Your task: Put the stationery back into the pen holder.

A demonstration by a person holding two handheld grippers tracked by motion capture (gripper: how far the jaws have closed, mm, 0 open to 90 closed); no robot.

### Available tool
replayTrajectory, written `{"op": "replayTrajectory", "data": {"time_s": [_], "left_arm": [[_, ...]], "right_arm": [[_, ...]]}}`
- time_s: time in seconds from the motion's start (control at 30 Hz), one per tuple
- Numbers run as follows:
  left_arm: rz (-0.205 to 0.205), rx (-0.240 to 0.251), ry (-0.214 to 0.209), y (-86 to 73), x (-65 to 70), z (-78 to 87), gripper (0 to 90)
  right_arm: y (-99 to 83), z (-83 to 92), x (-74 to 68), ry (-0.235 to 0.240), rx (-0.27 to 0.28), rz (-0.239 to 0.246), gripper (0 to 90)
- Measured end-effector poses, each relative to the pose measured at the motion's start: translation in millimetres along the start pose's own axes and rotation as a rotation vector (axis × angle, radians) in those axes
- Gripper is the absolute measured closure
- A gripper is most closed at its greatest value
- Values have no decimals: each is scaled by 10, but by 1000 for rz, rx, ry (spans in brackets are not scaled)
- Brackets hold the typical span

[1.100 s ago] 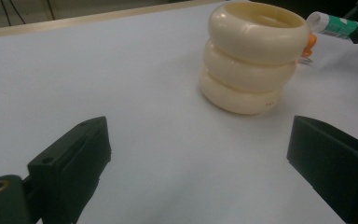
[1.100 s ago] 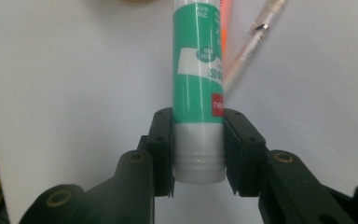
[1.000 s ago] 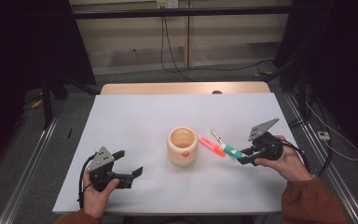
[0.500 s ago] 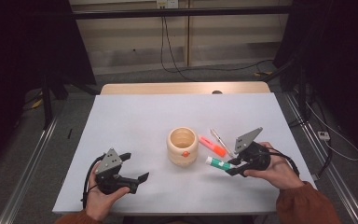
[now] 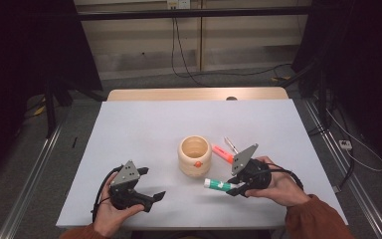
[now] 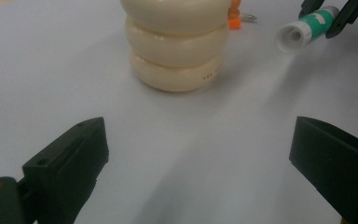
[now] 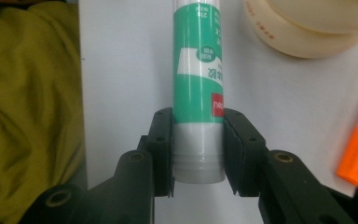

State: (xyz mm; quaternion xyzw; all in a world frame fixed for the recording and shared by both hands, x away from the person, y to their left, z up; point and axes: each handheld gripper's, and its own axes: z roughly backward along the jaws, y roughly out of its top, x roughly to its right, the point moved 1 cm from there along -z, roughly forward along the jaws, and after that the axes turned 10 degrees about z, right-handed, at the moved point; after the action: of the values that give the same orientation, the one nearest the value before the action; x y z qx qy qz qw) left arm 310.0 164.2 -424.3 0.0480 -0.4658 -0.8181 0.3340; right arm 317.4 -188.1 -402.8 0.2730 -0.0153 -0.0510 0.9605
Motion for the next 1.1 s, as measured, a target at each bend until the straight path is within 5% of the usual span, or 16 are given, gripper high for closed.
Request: {"op": "replayTrajectory", "data": {"time_s": [0.33, 0.7, 1.1], "left_arm": [[-10, -56, -68, 50, 104, -97, 42], [-82, -159, -129, 187, 239, -227, 63], [-103, -288, -213, 335, 268, -370, 128]], "right_arm": [[229, -127, -52, 26, -11, 76, 666], [429, -267, -89, 43, -53, 114, 666], [601, -348, -132, 49, -64, 172, 666]]}}
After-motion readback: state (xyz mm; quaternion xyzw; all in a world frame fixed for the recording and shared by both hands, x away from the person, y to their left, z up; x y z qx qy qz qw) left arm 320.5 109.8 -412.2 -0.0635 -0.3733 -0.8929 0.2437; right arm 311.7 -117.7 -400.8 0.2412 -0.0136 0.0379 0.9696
